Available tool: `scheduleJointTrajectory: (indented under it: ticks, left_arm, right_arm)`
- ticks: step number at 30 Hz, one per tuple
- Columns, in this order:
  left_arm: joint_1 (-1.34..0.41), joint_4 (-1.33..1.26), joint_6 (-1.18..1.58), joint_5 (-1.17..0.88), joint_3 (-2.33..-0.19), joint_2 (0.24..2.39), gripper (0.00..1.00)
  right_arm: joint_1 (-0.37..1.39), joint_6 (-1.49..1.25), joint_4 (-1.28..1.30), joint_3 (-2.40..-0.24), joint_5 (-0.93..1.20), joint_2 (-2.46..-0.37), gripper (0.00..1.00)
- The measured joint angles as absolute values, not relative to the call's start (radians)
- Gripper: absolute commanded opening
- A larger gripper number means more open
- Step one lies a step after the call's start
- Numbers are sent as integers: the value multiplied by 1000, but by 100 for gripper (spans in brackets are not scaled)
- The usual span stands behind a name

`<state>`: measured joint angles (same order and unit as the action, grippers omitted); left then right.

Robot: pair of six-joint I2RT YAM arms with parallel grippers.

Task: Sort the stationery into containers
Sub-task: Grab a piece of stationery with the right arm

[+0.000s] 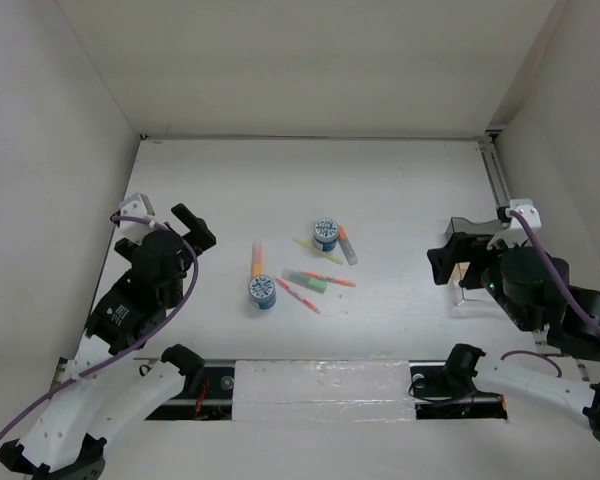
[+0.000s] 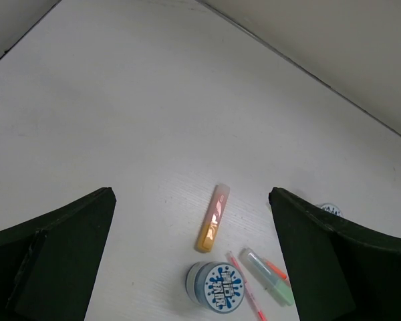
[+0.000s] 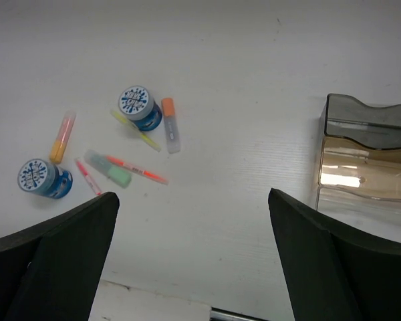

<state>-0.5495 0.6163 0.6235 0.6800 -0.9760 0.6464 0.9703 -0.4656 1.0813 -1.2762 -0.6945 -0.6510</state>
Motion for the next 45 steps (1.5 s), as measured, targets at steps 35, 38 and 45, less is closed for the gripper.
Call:
scheduleJointTrajectory:
  ticks: [35, 38, 45]
  left_arm:
    - [-548, 869, 900, 944, -1014, 634, 100]
    - [-548, 874, 904, 950, -1019, 631, 100]
    - [-548, 876, 904, 950, -1019, 648, 100]
  right_arm:
    - [1196, -268, 280, -1316, -178, -1769, 99]
    - [1192, -265, 258, -1346, -188, -1814, 99]
    - [1192, -265, 241, -1398, -256, -1901, 99]
